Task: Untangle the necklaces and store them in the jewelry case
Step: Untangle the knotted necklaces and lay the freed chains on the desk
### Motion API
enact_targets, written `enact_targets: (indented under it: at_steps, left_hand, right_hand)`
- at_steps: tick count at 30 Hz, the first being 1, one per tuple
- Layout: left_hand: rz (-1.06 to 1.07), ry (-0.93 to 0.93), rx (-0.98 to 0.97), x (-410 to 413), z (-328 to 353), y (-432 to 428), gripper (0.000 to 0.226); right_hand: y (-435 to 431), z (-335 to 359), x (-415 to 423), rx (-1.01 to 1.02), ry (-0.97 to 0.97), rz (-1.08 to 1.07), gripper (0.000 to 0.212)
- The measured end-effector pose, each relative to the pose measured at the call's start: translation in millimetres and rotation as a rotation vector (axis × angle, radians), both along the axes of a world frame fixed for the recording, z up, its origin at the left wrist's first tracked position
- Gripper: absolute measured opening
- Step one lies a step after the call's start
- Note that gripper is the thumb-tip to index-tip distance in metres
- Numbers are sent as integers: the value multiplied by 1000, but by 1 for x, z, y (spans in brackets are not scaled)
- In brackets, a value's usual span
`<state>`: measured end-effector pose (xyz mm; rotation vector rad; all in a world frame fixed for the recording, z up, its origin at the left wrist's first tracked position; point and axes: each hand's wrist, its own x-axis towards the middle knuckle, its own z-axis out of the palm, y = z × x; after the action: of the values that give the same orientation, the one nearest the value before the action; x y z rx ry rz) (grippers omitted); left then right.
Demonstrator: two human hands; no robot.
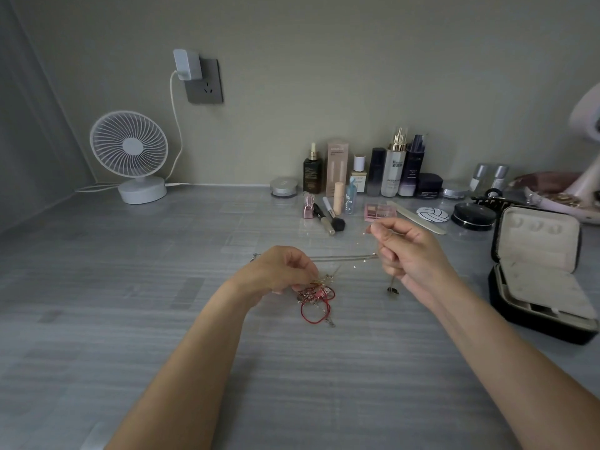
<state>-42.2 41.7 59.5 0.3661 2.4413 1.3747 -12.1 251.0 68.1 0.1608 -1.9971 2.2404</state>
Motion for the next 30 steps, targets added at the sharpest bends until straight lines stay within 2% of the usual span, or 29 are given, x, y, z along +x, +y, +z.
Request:
enact_targets:
  at_steps: [3,9,14,18,23,26,28,30]
  left_hand:
    - [-12,-26,-37,-2,-1,-1,14]
    - [-6,-34,-123,-4,-3,-4,9]
    - [-72,122,37,3,-11,13,19]
    - [-104,222,-79,4,-24,26,7]
    - [-85,299,-100,8,-29,34,20]
    - [-42,383,-187,10,-33,39,11]
    - [8,376,-135,8,-32,38,4]
    - [48,347,-32,7,-26,35,10]
  right_hand:
    - [3,2,0,-23,19,-11,7]
    - [0,2,3,83,40,-22,9]
    - [-8,0,4,185,41,-16,8]
    - [-7,2,5,153,32,-40,8]
    - [-3,2,4,95,37,-41,7]
    - [-2,3,4,89,38,-33,8]
    - [-1,3,4,97,40,-42,7]
    - [-1,1,2,189,49,-67,7]
